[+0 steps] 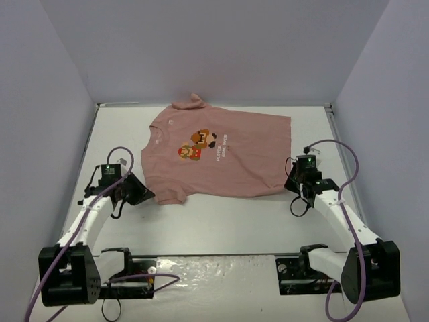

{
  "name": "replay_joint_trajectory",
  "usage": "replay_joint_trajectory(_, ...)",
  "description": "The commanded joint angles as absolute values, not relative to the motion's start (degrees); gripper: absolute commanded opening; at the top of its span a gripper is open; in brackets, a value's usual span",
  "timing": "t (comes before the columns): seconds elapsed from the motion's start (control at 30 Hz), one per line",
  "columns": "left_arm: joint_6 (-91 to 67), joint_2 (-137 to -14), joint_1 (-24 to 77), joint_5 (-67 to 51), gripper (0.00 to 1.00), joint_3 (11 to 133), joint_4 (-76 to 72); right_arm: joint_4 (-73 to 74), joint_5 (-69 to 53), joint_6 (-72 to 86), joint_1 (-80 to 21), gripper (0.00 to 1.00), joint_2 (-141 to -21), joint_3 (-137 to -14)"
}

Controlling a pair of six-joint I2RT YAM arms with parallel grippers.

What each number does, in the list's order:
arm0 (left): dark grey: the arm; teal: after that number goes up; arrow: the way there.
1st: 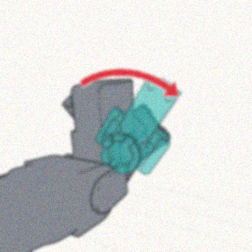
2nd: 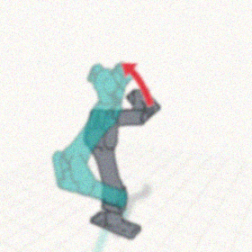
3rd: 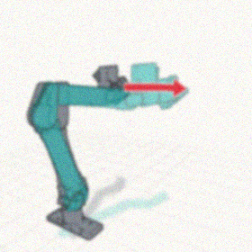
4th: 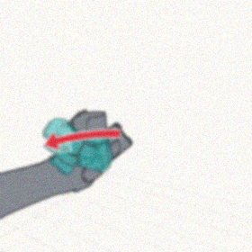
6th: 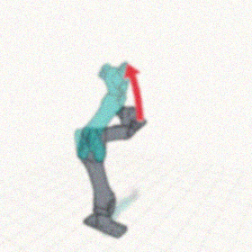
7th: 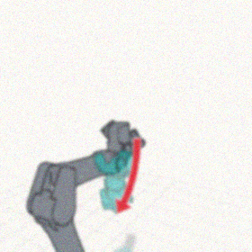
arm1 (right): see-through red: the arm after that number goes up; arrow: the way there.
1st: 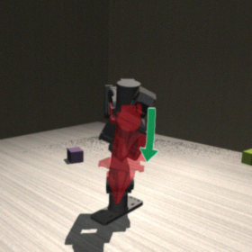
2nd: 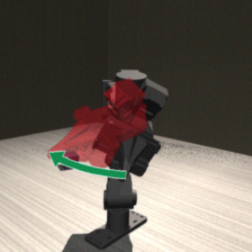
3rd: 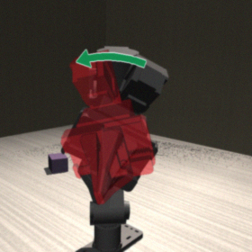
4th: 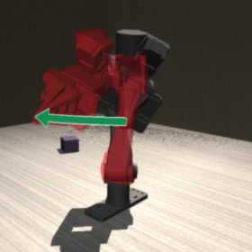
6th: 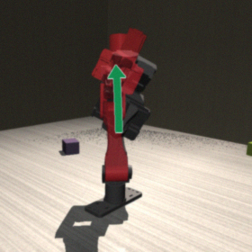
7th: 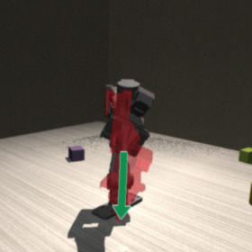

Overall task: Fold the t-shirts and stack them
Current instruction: Flatten out the tshirt, then grap the side of the flattened tshirt closest away from the robot with both arms

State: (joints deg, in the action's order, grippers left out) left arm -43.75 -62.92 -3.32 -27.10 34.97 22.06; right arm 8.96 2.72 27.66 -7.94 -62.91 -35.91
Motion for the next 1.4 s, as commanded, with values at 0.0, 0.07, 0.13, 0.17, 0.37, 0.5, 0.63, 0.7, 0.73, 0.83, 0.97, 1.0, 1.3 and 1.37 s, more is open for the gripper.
replay_joint_trajectory(0.0, -40.6, -60.51, -4.17, -17.81, 0.0, 38.24, 31.83, 14.86, 10.55, 34.66, -7.64, 0.01, -65.04, -36.25)
replay_joint_trajectory(0.07, -39.82, -60.42, -4.66, -16.44, 0.0, 39.15, 33.78, 18.09, 13.39, 36.68, -6.9, 0.04, -66.83, -37.57)
replay_joint_trajectory(0.13, -38.59, -60.95, -4.99, -15.28, 0.01, 40.66, 36.59, 21.37, 15.65, 38.52, -6.19, 0.1, -68.53, -39.01)
replay_joint_trajectory(0.17, -38.42, -61.0, -5.3, -14.98, 0.01, 41.3, 38.96, 22.28, 16.26, 39.04, -6.08, 0.16, -68.71, -39.48)
replay_joint_trajectory(0.37, -39.45, -59.26, -6.79, -14.33, 0.46, 45.15, 45.15, 25.84, 19.23, 41.12, -5.94, 0.42, -64.19, -43.42)
replay_joint_trajectory(0.5, -38.98, -59.82, -6.92, -15.18, 0.62, 50.31, 44.33, 24.83, 17.43, 37.71, -6.3, 0.54, -65.94, -48.46)
replay_joint_trajectory(0.63, -36.24, -67.02, -4.35, -15.11, 0.63, 57.94, 39.4, 22.93, 14.42, 34.13, -7.43, 0.52, -74.22, -54.94)
replay_joint_trajectory(0.7, -34.66, -74.43, -1.35, -15.06, 0.63, 64.89, 38.65, 21.92, 13.22, 34.46, -8.25, 0.5, -79.29, -56.76)
replay_joint_trajectory(0.73, -34.24, -78.42, 0.92, -14.62, 0.63, 66.94, 38.21, 21.1, 13.53, 35.13, -8.51, 0.5, -81.12, -57.11)
replay_joint_trajectory(0.83, -34.48, -88.8, 4.15, -13.47, 0.63, 72.07, 35.84, 18.66, 14.5, 35.76, -9.04, 0.49, -86.15, -57.61)
replay_joint_trajectory(0.97, -35.23, -97.37, 5.22, -12.71, 0.59, 75.71, 32.78, 16.73, 14.25, 34.91, -8.98, 0.47, -91.73, -58.78)
replay_joint_trajectory(1.0, -35.51, -99.73, 5.36, -12.57, 0.58, 76.54, 32.09, 15.83, 13.98, 34.63, -9.05, 0.47, -93.32, -59.06)
replay_joint_trajectory(1.3, -39.95, -110.84, 5.37, -11.76, 0.57, 77.32, 27.28, 12.83, 12.36, 30.05, -8.89, 0.43, -105.05, -64.33)
replay_joint_trajectory(1.37, -41.13, -112.66, 5.32, -11.15, 0.57, 77.34, 26.78, 12.28, 12.43, 28.47, -8.63, 0.42, -108.39, -66.01)
